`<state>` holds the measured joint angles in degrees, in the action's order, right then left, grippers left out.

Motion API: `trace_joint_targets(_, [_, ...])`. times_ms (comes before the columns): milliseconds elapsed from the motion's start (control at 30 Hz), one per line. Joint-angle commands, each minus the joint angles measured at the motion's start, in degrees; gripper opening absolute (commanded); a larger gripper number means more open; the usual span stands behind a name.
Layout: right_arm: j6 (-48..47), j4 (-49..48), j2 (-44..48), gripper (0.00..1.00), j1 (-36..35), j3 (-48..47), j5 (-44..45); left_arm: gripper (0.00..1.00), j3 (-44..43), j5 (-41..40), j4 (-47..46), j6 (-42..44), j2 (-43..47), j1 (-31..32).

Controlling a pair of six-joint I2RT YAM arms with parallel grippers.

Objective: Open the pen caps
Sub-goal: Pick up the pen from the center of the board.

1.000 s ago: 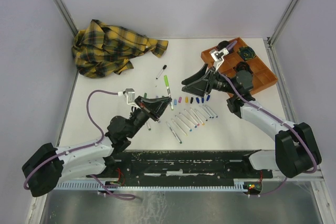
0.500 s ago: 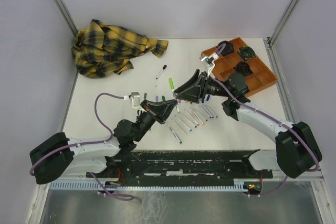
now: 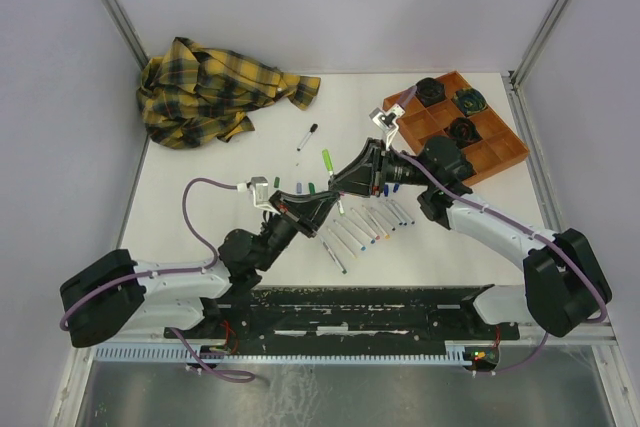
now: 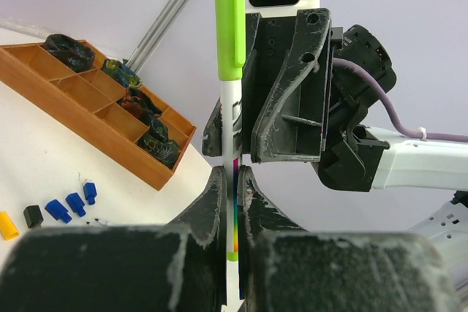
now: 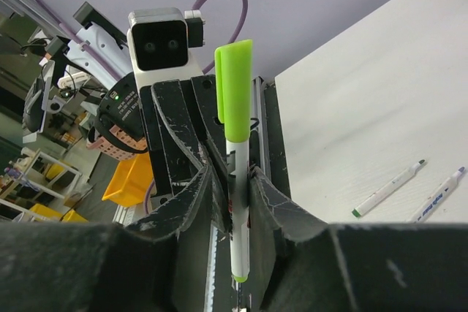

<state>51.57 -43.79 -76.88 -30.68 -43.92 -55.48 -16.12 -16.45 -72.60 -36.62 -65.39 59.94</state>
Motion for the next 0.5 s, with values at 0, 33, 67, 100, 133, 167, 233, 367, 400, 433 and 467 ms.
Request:
trace_joint_targets(0, [-2.25, 0.73, -0.16, 0.31, -0.60, -3.05, -0.87, 0.03, -2.05, -0.88, -3.61, 0.94, -0.63, 0.44])
trace_joint_targets(33, [-2.53, 0.88, -0.19, 0.29, -0.68, -3.09, -0.93, 0.03, -2.07, -0.79, -3.65, 0.94, -0.62, 0.44])
trace_joint_targets(67, [-2.75, 1.15, -0.20, 0.25, -0.68, -3.29, -1.08, 0.03, -2.07, -0.64, -3.65, 0.94, -0.63, 0.53])
trace_joint_targets(100, [-3.03, 1.45, -0.12, 0.20, -0.70, -3.42, -1.29, 0.03, -2.08, -0.46, -3.50, 0.94, -0.56, 0.50])
trace_joint_targets(133, [-3.41, 1.88, -0.06, 0.14, -0.62, -3.61, -1.42, 0.03, -2.08, -0.31, -3.21, 0.98, -0.51, 0.46])
trace_joint_targets(167, [-3.79, 2.32, 0.04, 0.07, -0.69, -3.82, -1.52, 0.03, -2.03, -0.03, -2.81, 1.25, -0.30, 0.44])
trace_joint_targets(233, [-4.21, 2.85, 0.20, 0.00, -0.67, -4.06, -1.64, 0.06, -1.78, 1.25, -1.86, 2.19, 0.30, 0.49])
trace_joint_targets(367, [-4.71, 3.12, 0.58, 0.00, -0.60, -4.19, -1.97, 0.45, -0.18, 3.31, -0.65, 3.61, 2.65, 0.49])
trace_joint_targets(400, [-4.84, 3.28, 0.61, 0.00, -0.51, -4.31, -2.10, 0.51, 0.21, 3.57, 0.02, 3.92, 3.65, 0.49])
trace_joint_targets(433, [-5.00, 3.42, 0.63, 0.00, -0.52, -4.41, -2.15, 0.57, 0.47, 3.69, 1.38, 4.31, 4.90, 0.47])
trace_joint_targets(467, [-5.08, 3.50, 0.67, 0.00, -0.51, -4.42, -2.24, 0.61, 0.44, 3.58, 3.33, 4.58, 6.33, 0.38])
